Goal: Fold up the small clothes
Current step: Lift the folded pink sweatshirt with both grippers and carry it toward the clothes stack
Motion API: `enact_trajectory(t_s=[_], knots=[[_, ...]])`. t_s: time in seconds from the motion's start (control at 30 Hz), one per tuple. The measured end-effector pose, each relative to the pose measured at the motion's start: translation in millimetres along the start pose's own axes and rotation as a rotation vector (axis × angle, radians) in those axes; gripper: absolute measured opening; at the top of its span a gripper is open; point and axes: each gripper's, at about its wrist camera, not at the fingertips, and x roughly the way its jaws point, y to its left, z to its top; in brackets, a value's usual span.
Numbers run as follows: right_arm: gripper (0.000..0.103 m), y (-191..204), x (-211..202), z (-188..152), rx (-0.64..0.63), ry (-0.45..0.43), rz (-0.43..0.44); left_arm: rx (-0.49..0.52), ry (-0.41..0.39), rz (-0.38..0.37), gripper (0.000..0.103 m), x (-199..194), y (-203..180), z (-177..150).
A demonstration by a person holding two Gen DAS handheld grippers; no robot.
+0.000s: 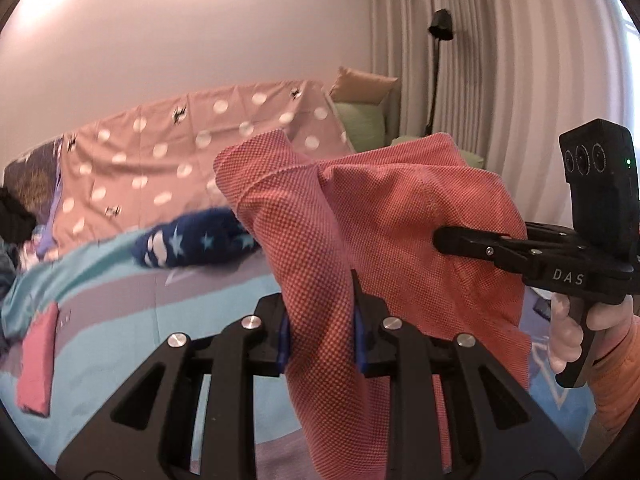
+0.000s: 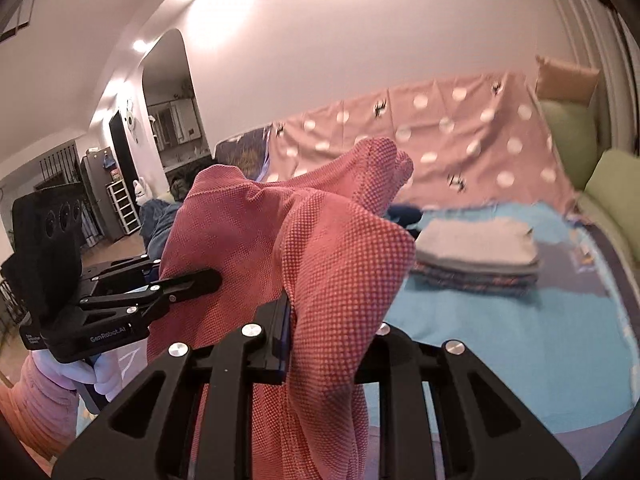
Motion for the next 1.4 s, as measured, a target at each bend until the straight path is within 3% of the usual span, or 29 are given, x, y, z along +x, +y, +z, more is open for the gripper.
enact_trajectory(t_s=[0.4,0.83,1.4], knots=[[0.020,-33.9,-31.9,33.4,0.006,-0.077,-0.076,0.113,-0.044,-0.041,0.024,17.4,-37.9,60.0],[0.020,-82.4,5.0,62.2,0.042,-0.097,-0.111,0.181,-0.031,-0.030,0.024,86.4,-34.1,102.9],[0.020,-117.2,50.9,85.8,0.068,-0.065,-0.154,0.207,-0.006,0.004,0.024,159.4,-27.9,121.6]])
